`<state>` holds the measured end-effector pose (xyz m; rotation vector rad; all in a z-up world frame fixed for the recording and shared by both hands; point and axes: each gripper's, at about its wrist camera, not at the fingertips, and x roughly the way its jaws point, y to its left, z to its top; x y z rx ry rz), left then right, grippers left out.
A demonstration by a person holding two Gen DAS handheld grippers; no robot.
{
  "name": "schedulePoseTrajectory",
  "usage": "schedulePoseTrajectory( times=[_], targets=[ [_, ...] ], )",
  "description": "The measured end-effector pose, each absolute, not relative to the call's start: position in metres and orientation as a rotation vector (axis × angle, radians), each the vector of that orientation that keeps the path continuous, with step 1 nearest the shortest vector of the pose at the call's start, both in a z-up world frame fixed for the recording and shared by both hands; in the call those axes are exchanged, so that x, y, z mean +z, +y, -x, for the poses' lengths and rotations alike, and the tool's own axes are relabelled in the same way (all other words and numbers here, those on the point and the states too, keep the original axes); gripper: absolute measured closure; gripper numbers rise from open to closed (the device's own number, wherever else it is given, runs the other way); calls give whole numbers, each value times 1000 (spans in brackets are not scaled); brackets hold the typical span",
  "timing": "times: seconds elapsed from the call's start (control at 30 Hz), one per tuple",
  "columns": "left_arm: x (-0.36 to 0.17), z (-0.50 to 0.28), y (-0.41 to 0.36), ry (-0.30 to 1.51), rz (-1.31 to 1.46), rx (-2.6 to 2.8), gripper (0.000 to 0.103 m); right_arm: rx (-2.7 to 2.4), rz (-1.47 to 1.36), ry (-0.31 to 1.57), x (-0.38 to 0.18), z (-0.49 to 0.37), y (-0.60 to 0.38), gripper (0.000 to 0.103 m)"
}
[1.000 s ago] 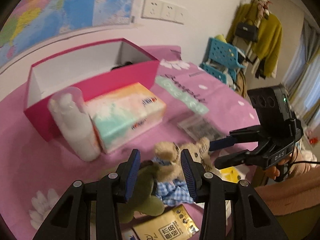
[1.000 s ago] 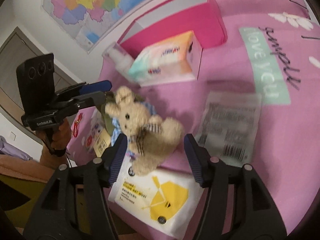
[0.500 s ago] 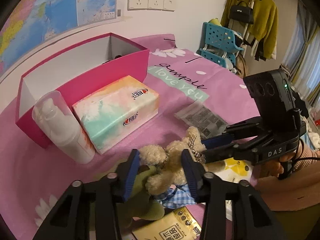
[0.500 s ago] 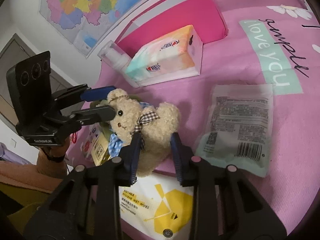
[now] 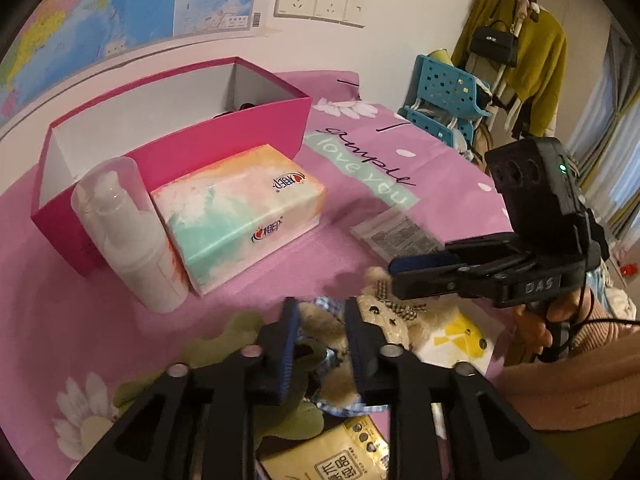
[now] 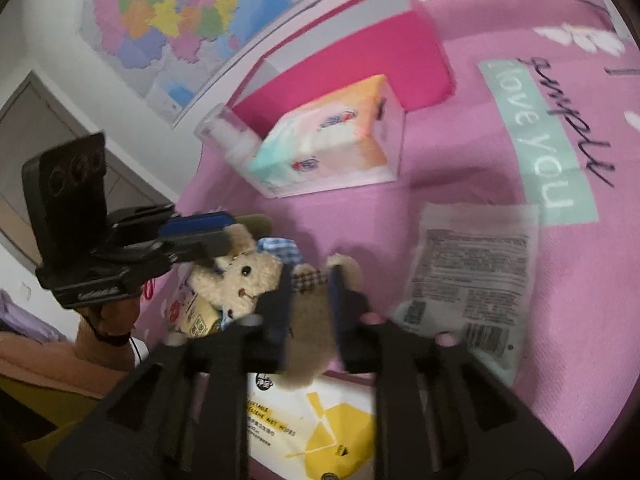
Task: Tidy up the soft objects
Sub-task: 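Lift the teddy bear into the pink box and release it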
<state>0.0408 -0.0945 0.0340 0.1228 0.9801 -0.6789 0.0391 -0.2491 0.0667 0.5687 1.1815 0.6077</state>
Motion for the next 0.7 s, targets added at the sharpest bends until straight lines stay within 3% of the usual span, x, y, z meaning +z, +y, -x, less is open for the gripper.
schedulePoseTrajectory(
  times=[0.03, 0.2, 0.37, 0.4, 0.47, 0.53, 0.7],
  targets=[
    [35, -39, -94, 984, -125, -690, 65, 598, -568, 1178, 67, -38, -251, 48],
    [36, -31, -100, 974, -172, -728, 53, 635, -588, 1219, 61, -32, -251, 48],
    [33, -33, -105, 983, -191, -726, 51, 694, -567, 1238, 57, -35, -234, 48],
    [32, -33, -105, 985, -190, -724, 51, 697, -562, 1229, 57, -36, -232, 53],
    [31, -34, -106, 988, -186, -718, 53, 700, -584, 1228, 53, -39, -232, 63],
    [29, -36, -105, 993, -181, -702, 65, 689, -607, 1227, 50, -40, -236, 77],
    [29, -42, -98, 996, -133, -681, 76, 689, -608, 1193, 59, -39, -241, 83]
  ],
)
